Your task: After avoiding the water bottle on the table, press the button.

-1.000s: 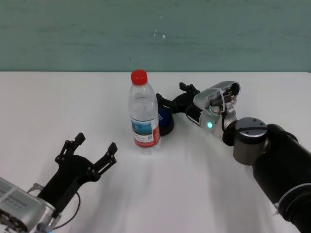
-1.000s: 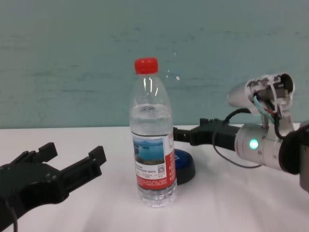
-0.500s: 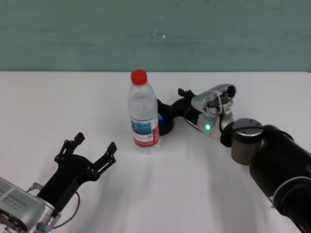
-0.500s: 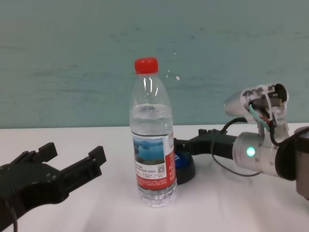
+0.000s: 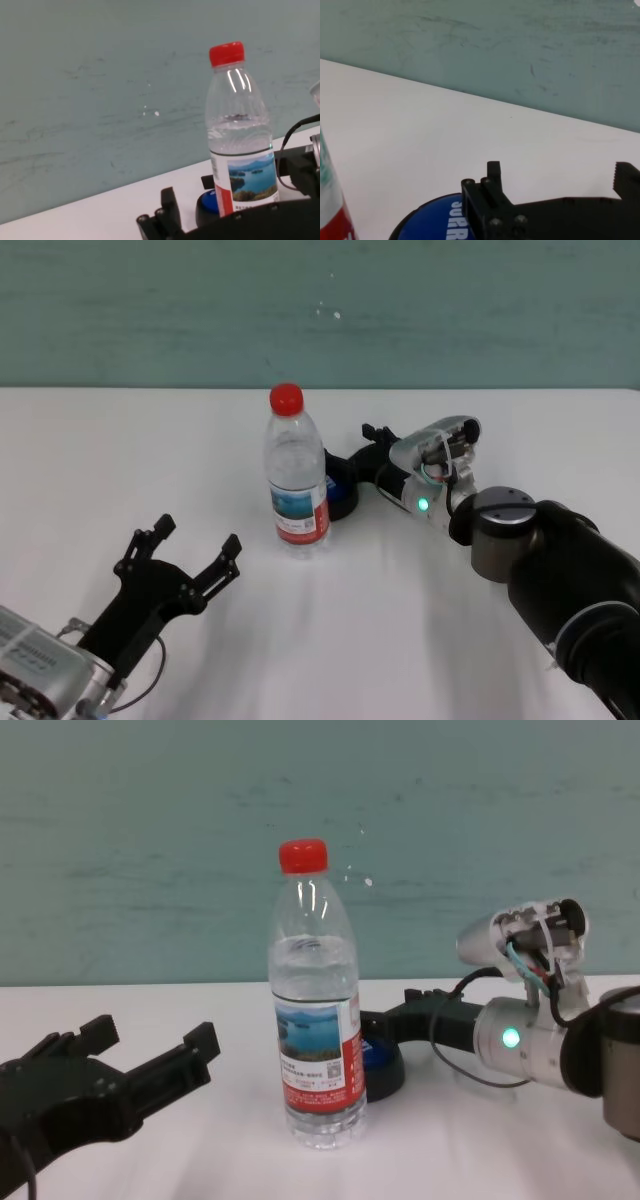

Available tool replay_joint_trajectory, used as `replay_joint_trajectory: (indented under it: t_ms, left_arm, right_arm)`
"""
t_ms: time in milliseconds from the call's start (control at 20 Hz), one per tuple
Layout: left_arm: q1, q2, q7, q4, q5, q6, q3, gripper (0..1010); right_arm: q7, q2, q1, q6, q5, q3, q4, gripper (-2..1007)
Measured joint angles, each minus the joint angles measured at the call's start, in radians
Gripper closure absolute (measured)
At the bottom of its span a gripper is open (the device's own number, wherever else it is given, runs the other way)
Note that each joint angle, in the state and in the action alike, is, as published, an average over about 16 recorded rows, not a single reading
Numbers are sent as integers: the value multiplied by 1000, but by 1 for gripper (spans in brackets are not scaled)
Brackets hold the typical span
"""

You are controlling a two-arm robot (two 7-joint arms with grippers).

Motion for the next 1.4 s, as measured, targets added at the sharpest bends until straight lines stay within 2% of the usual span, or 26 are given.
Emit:
replay_joint_trajectory:
  t_ms: [300, 950, 1400]
  left_arm:
    - [0, 0, 0, 0, 0, 0, 0, 0]
    - [0, 0, 0, 0, 0, 0, 0, 0]
    - [0, 0, 0, 0, 0, 0, 0, 0]
  right_arm:
    - [-12, 13, -40, 24, -4, 3, -89, 1]
    - [-78, 68, -188, 95, 1, 13, -390, 1]
    - [-132, 101, -287, 128, -3, 30, -556, 1]
